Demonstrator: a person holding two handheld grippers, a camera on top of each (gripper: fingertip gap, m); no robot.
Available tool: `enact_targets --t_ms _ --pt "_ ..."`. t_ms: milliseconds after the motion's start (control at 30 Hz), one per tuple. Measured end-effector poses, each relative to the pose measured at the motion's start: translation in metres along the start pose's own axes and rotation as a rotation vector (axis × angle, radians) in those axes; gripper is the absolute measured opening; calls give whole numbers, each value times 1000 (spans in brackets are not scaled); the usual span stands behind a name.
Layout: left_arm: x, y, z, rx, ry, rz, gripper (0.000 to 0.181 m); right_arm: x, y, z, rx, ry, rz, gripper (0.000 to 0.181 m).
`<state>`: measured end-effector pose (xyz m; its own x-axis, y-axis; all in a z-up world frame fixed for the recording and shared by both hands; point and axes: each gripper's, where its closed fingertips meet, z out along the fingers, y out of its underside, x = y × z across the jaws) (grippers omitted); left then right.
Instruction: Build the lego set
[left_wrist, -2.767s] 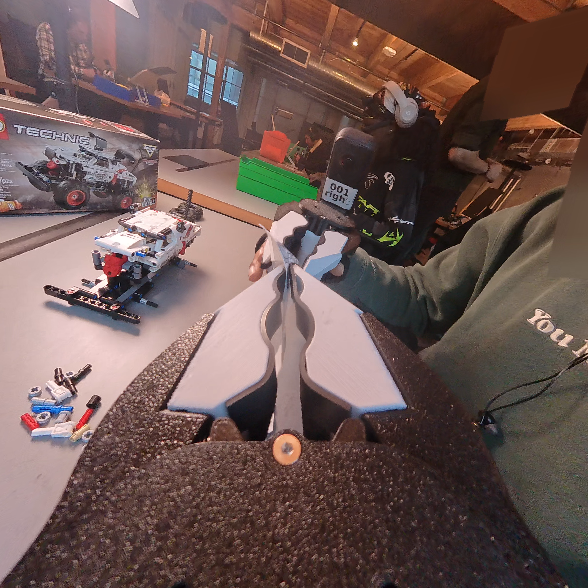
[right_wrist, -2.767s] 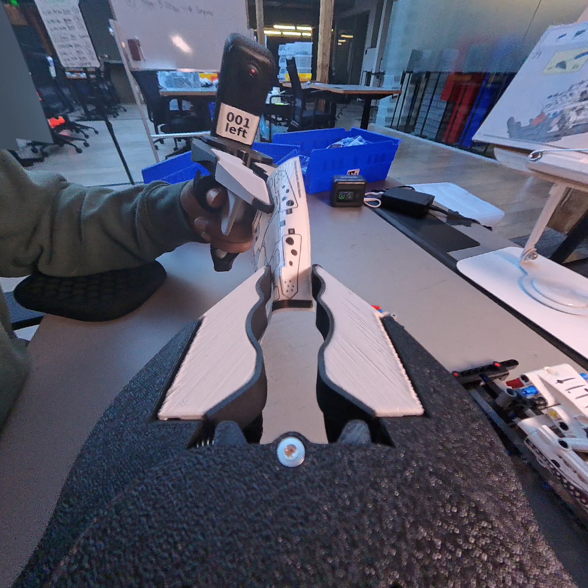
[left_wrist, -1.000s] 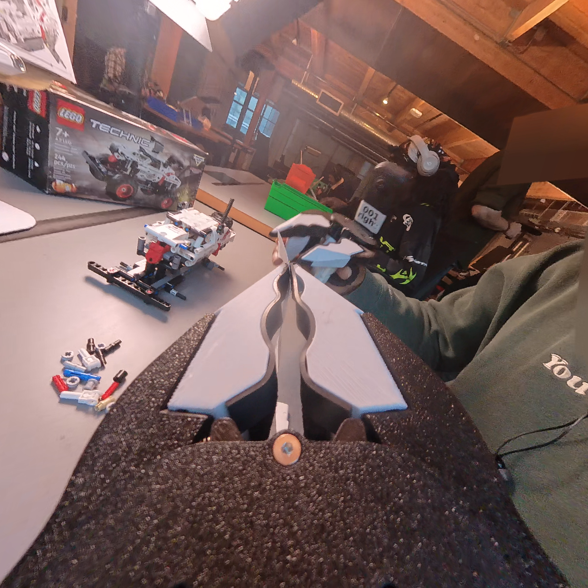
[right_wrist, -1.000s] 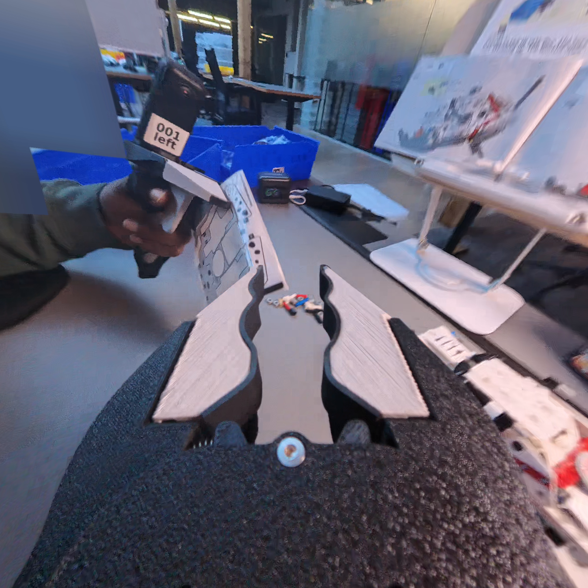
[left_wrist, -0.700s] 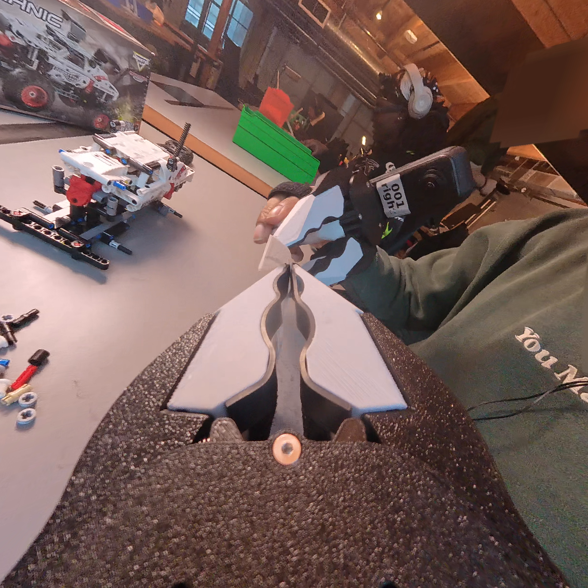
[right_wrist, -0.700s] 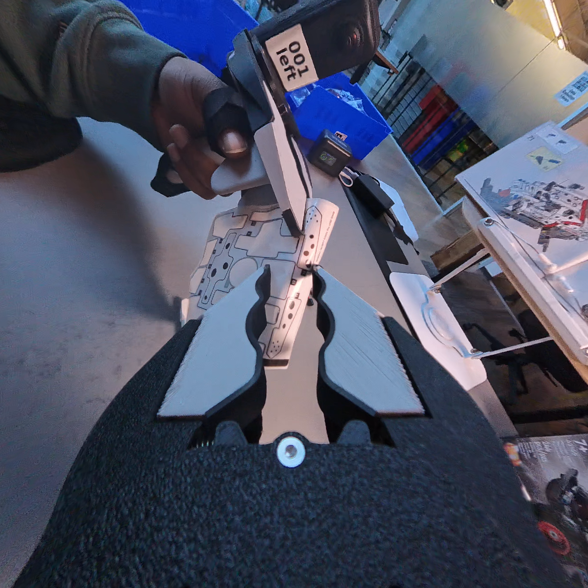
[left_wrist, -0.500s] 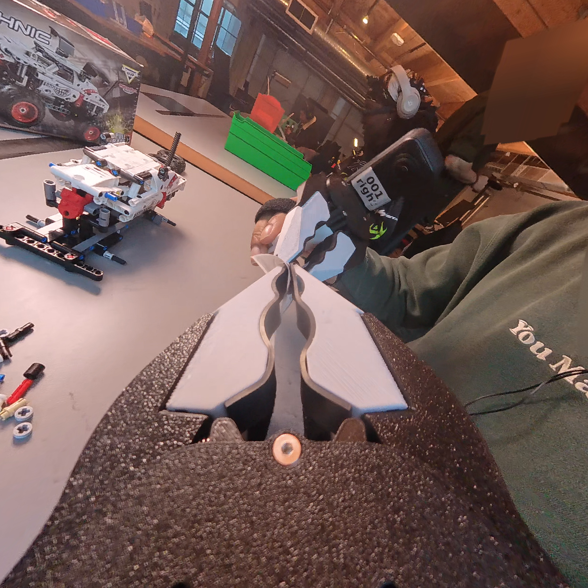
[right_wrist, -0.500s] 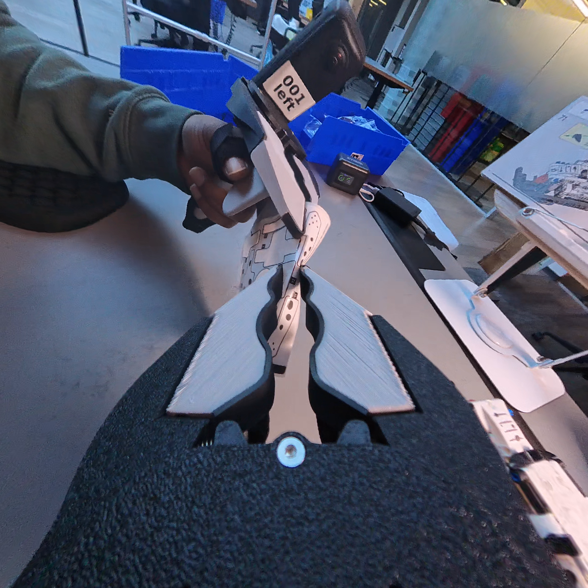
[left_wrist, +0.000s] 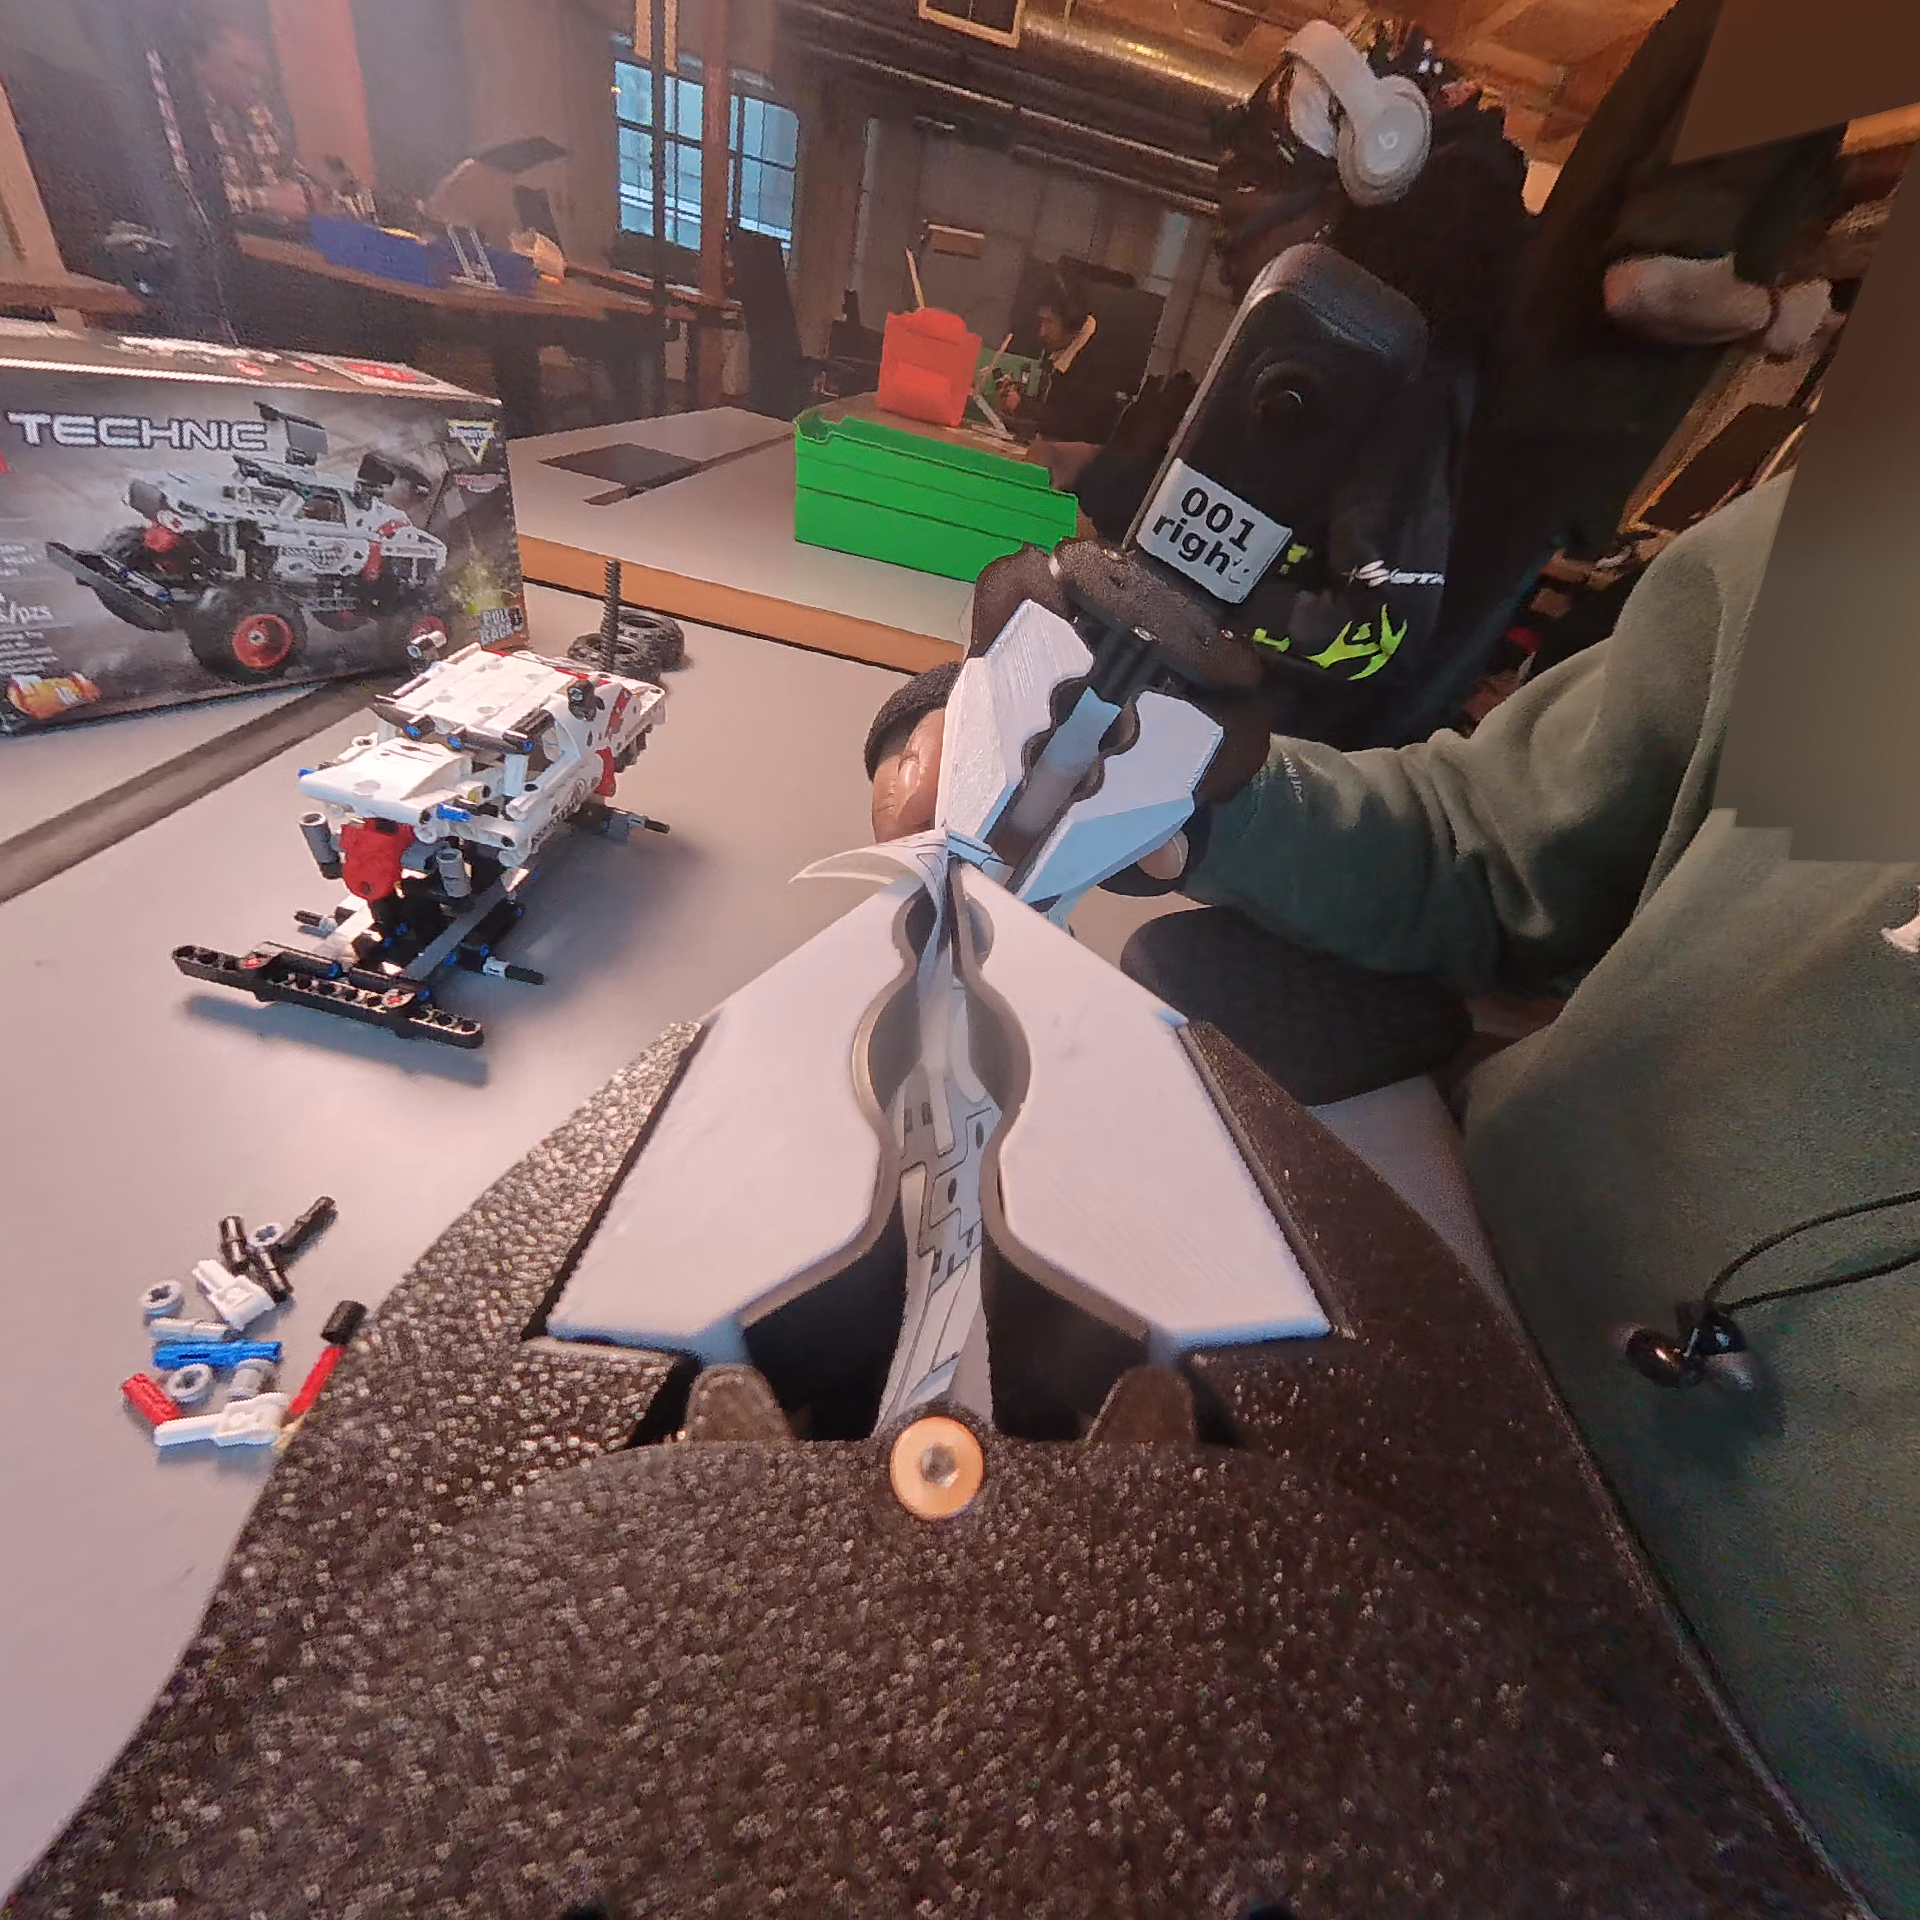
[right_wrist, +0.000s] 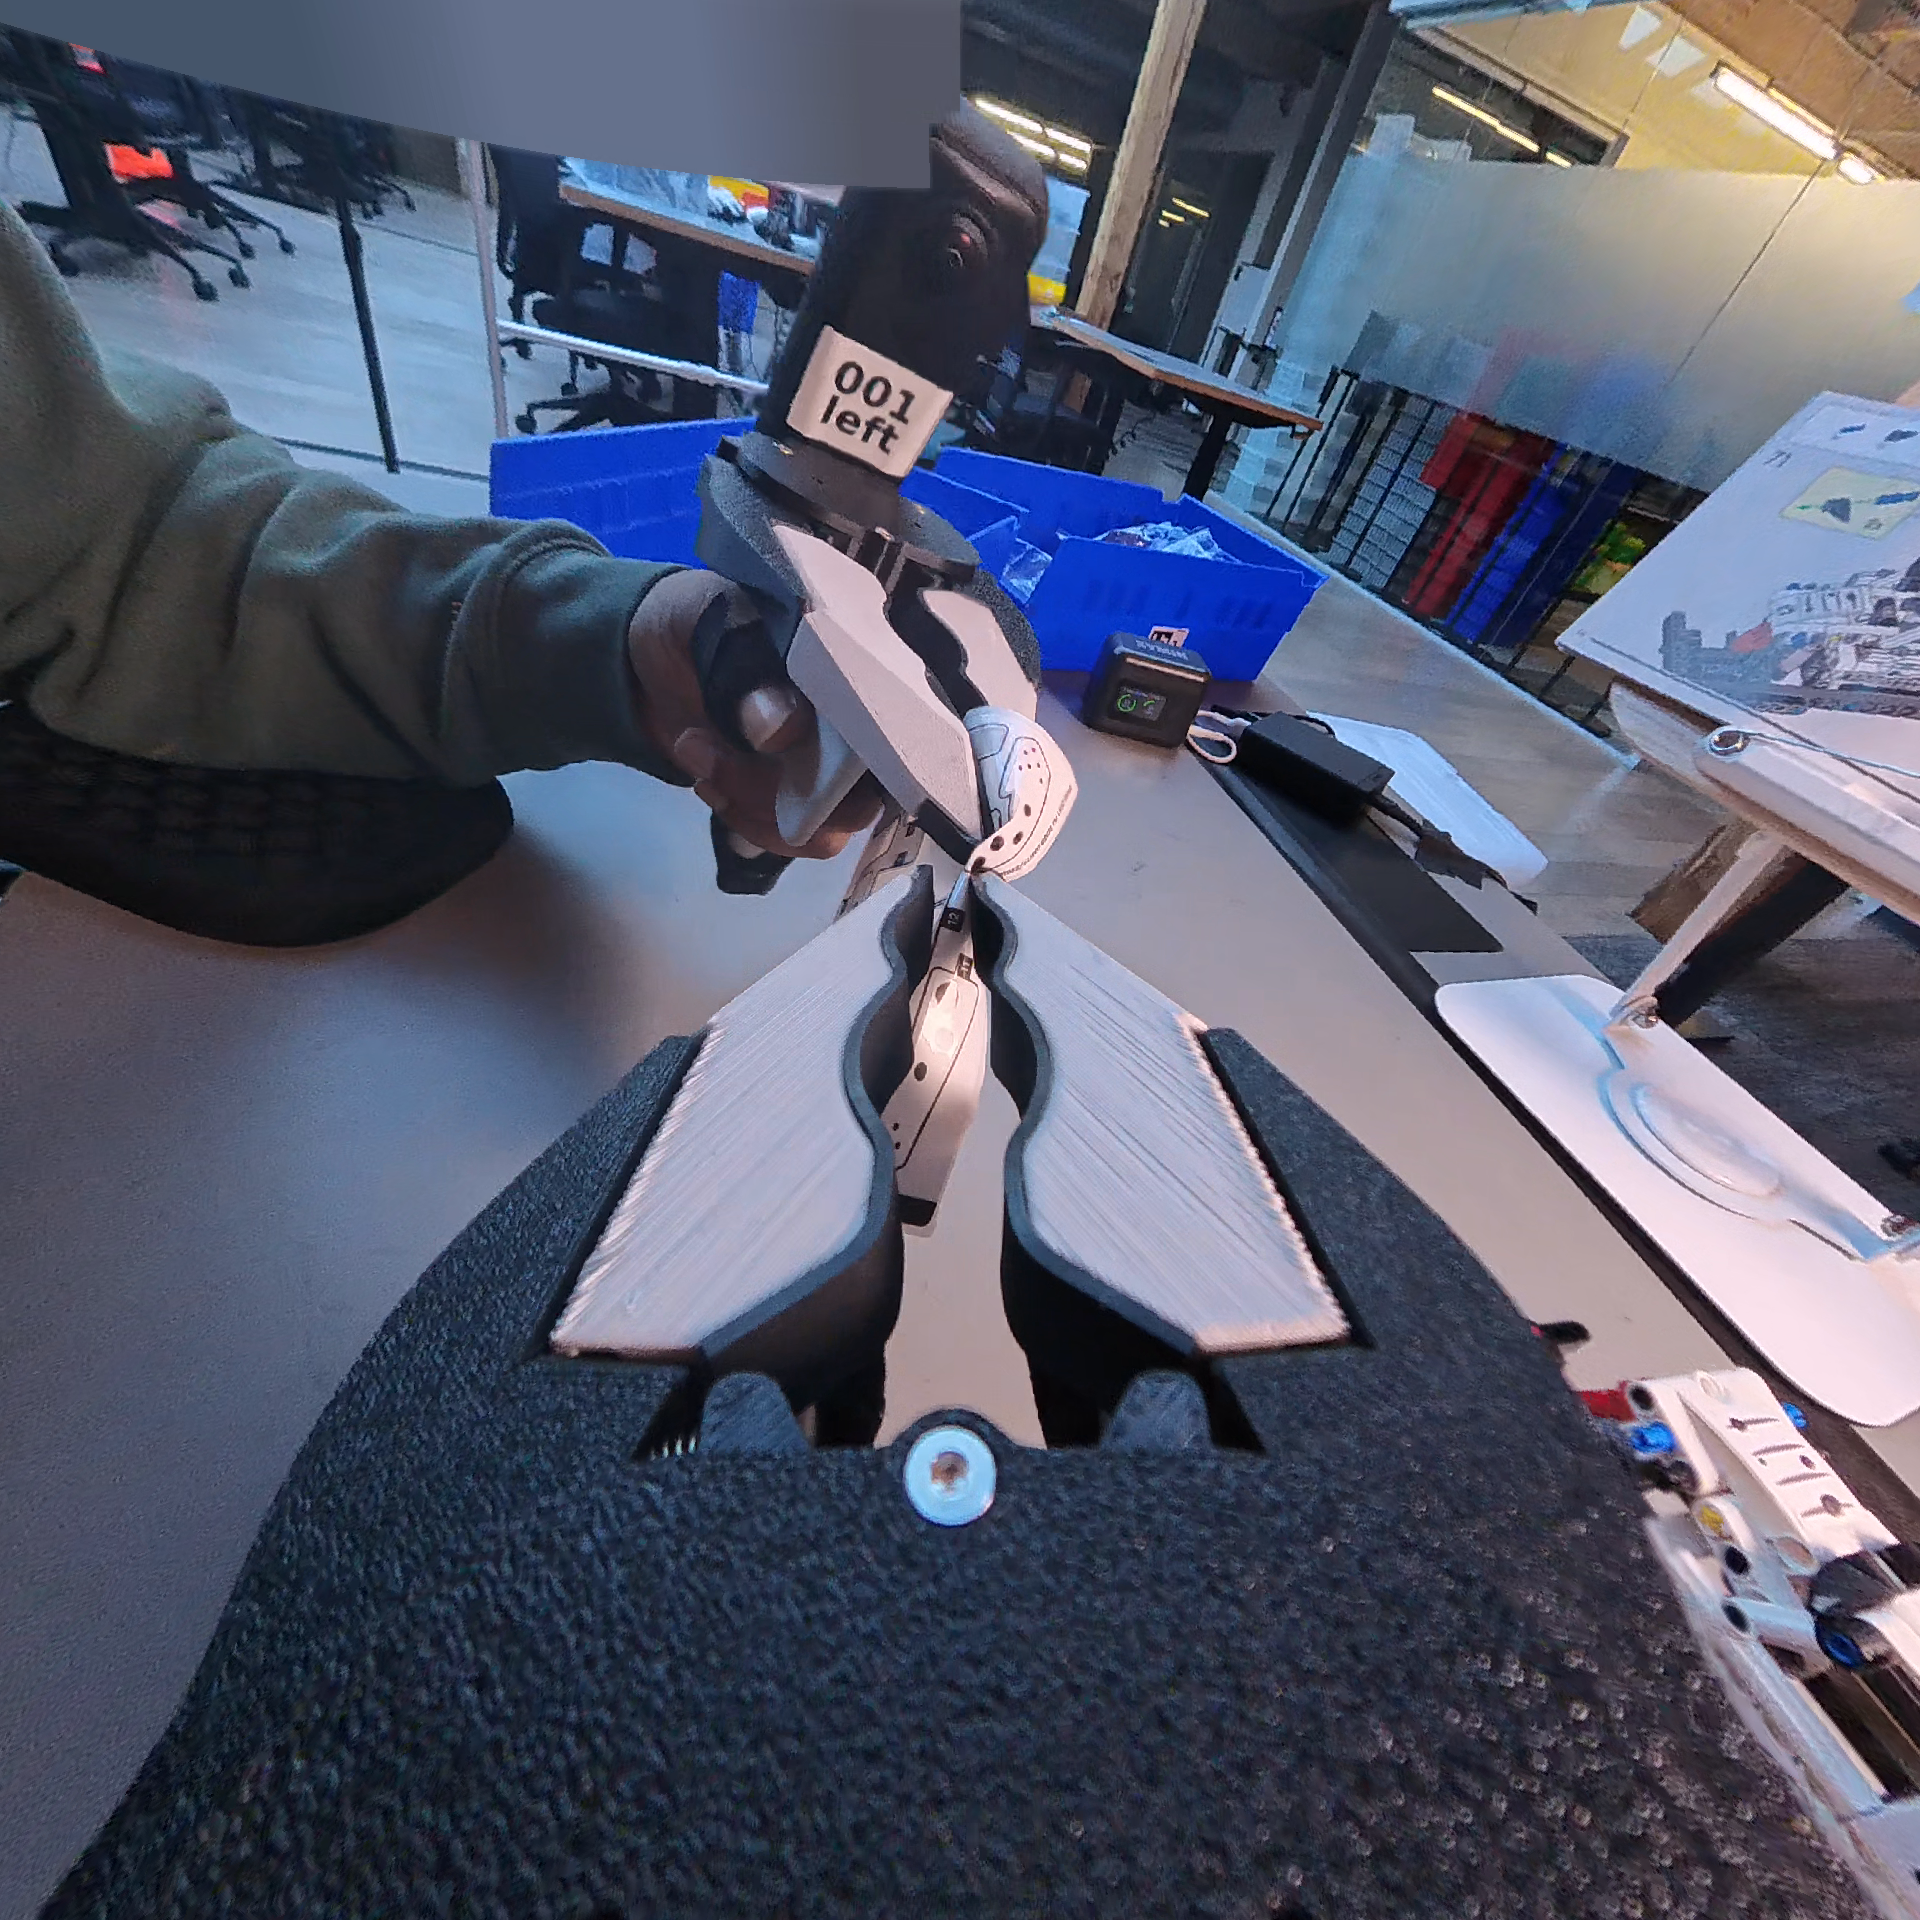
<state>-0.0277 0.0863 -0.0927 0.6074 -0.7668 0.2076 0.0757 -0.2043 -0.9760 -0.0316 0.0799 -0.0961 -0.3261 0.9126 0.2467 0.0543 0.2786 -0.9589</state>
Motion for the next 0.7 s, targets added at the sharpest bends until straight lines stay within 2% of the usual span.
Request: enact_targets --t_ms 167,300,400,567,633,700 --pt "9 -1 -3 -13 -2 159 0 -5 -6 -4 53 -69 87 8" --pt "16 5 -3 -30 52 174 0 -8 -8 -7 59 -113 117 26" --pt "26 10 -2 -42 126 151 0 -13 -2 -7 20 -139 102 29" --pt "27 14 -2 -50 156 110 0 -19 1 -7 22 -179 119 14" --pt "23 14 -3 -49 144 89 0 -18 -3 -9 38 -180 121 1" --pt "22 12 -3 -40 141 73 0 -17 -3 -9 42 -177 133 1"
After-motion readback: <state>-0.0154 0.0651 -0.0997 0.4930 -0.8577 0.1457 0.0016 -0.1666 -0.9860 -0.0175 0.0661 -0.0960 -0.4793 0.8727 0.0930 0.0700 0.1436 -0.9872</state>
